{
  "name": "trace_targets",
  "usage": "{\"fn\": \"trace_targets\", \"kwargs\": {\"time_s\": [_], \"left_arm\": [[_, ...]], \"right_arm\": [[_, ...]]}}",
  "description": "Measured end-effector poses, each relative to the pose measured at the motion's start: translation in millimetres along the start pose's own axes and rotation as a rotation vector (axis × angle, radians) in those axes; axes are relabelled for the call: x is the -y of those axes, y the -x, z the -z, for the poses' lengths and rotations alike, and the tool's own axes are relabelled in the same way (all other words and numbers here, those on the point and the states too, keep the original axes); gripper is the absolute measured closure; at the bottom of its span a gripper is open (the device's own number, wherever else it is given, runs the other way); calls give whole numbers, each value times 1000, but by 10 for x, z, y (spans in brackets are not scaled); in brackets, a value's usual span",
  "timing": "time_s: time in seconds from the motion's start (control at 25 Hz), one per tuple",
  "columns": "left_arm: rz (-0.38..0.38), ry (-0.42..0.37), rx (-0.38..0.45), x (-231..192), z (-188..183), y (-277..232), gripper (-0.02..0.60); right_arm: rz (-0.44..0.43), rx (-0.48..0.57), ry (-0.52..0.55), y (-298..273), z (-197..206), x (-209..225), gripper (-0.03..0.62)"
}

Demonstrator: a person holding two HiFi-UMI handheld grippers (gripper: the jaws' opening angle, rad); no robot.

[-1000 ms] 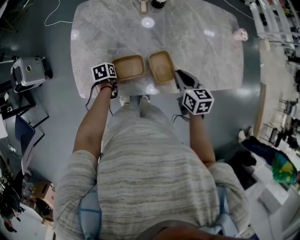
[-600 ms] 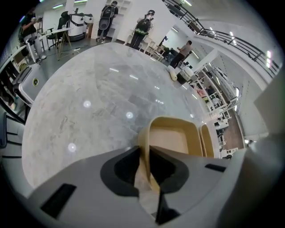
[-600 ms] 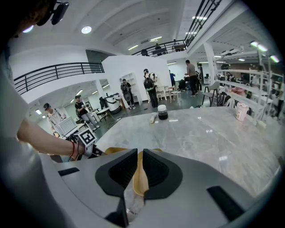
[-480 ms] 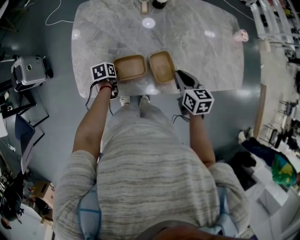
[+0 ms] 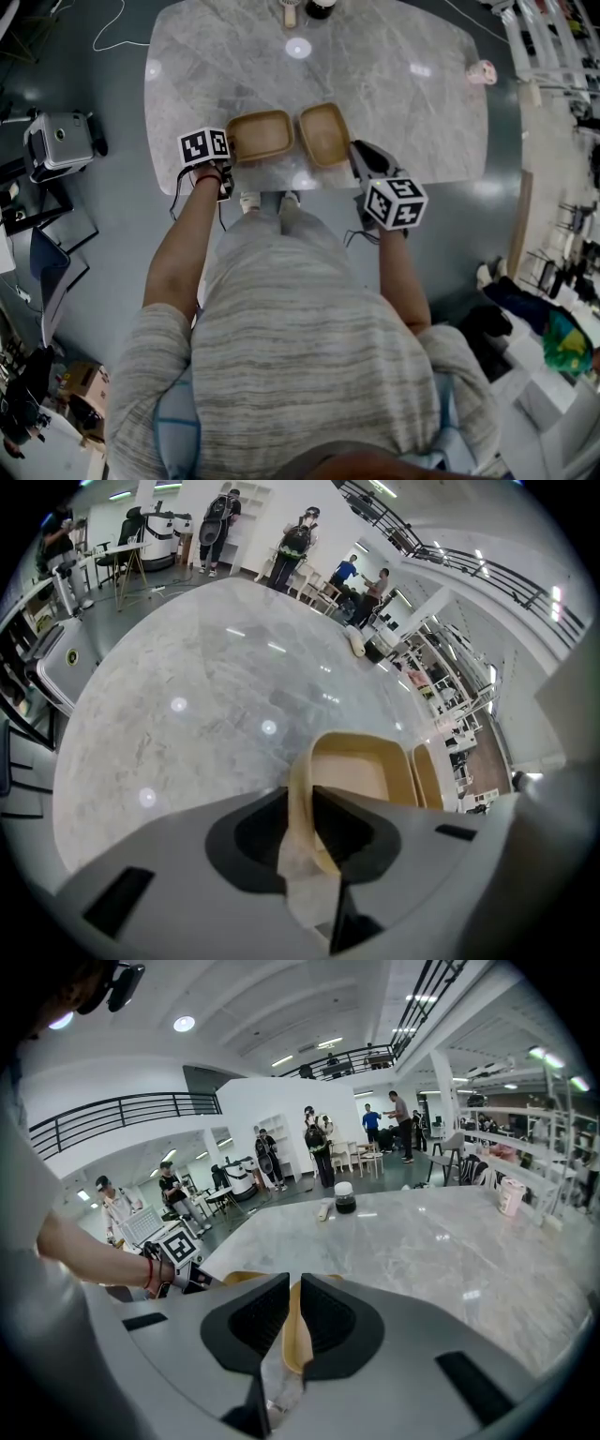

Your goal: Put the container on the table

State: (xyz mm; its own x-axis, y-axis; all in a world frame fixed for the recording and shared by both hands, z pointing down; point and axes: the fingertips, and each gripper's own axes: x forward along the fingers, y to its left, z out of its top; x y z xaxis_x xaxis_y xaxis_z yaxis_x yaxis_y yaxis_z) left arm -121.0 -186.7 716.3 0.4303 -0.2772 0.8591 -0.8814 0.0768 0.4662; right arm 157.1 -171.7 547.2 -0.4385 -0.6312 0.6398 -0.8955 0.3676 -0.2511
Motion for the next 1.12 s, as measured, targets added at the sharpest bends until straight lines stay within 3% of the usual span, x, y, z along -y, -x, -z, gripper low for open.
{"fn": "trace_targets", "kwargs": {"time_s": [0.16,0.56,0.92,1.12], "left_arm": [[17,-3,36,22,-38,139,517],[140,-28,139,325,-182,574,517],[410,-4,344,912,-404,1167,517],[486,-33,400,1133,-428,1411,517]], "right_arm": [[-6,5,3,2,-20,-30,553],[-28,43,10,48,-129,-114,553],[-63,101,16,132,-294,-221,553],[-82,129,19,205,-352,-300,553]]}}
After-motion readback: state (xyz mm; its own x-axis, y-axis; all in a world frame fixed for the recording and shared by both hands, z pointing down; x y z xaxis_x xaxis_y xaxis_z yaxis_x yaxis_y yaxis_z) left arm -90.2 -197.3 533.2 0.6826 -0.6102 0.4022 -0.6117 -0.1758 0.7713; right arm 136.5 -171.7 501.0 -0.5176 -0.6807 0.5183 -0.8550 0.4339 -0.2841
